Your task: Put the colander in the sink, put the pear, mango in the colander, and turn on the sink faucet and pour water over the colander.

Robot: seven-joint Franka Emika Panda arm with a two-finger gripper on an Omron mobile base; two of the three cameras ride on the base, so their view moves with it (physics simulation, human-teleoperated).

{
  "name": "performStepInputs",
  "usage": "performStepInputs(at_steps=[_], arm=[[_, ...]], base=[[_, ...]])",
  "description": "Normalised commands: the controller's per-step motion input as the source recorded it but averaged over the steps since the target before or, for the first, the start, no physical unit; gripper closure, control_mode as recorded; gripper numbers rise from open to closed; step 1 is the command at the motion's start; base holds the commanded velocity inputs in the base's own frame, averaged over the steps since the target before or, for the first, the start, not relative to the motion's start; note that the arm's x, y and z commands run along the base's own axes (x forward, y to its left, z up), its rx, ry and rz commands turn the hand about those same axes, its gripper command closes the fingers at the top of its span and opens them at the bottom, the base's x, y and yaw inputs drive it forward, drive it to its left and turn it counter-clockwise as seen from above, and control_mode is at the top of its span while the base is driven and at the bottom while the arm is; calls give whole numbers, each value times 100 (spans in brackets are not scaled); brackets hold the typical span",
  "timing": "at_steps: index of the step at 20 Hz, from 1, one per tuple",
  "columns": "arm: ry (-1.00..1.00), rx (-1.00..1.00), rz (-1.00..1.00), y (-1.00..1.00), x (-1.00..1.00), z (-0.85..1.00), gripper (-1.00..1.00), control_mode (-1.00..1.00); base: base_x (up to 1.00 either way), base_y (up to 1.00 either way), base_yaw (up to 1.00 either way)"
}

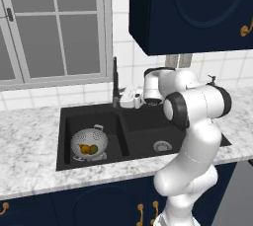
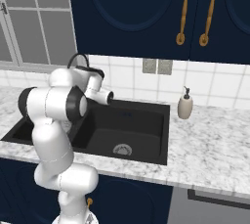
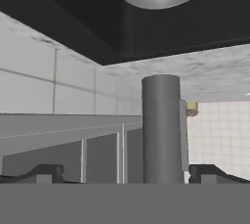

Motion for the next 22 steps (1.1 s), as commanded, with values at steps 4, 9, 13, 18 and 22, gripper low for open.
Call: performStepInputs(at_steps=[4,9,13,18,22], arm=[[2,0,0,30,47,-11,-100,-100],[2,0,-2,23,51,-8,-100,-100],[0,1,-5,2,34,-2,-100,-100],[0,6,-15,-12,6,0,-100,-100],[0,9,-26,-41,0,0,-100,-100]], base=[[0,0,0],[0,0,0],[0,0,0],[0,0,0],[0,0,0]])
